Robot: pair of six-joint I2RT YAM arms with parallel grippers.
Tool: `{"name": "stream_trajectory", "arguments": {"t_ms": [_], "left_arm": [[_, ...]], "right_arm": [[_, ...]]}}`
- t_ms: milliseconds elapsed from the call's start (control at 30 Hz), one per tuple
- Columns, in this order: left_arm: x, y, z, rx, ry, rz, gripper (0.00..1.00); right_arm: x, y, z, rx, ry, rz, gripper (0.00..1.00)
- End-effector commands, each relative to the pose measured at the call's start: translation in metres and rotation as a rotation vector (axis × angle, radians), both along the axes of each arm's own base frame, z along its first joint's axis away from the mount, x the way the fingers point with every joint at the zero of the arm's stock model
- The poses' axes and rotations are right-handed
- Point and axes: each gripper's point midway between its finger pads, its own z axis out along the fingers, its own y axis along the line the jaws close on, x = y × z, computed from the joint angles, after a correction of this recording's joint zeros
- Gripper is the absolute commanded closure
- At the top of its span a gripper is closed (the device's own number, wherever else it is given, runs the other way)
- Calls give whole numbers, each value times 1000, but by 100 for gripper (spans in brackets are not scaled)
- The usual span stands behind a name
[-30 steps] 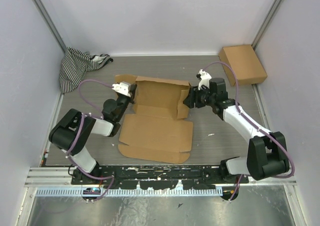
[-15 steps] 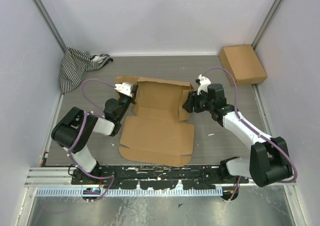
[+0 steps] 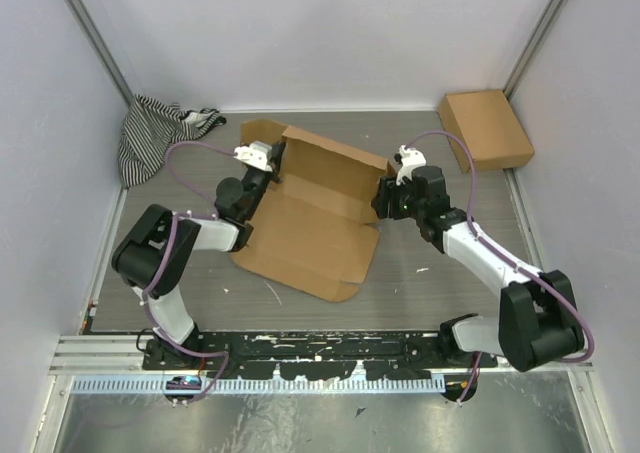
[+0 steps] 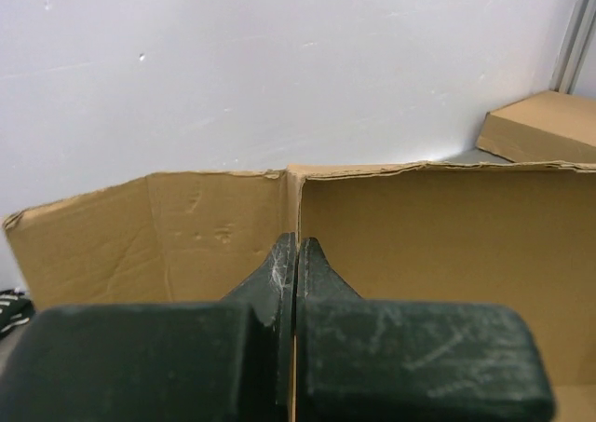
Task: Fold the paper box
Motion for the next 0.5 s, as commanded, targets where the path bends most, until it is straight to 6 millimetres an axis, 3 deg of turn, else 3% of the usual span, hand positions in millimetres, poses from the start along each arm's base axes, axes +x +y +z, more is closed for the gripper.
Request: {"name": "stream_trajectory", "arguments": {"t_ms": [0, 233, 467], "left_arm": [[17, -8, 22, -15, -88, 15, 100], [43, -12, 0, 7, -66, 43, 100], [57, -5, -28, 13, -13, 63, 100]], "right_arm": [[39, -3, 30, -19, -136, -64, 41], [59, 4, 36, -15, -159, -51, 41], [61, 5, 28, -27, -150, -40, 41]]}}
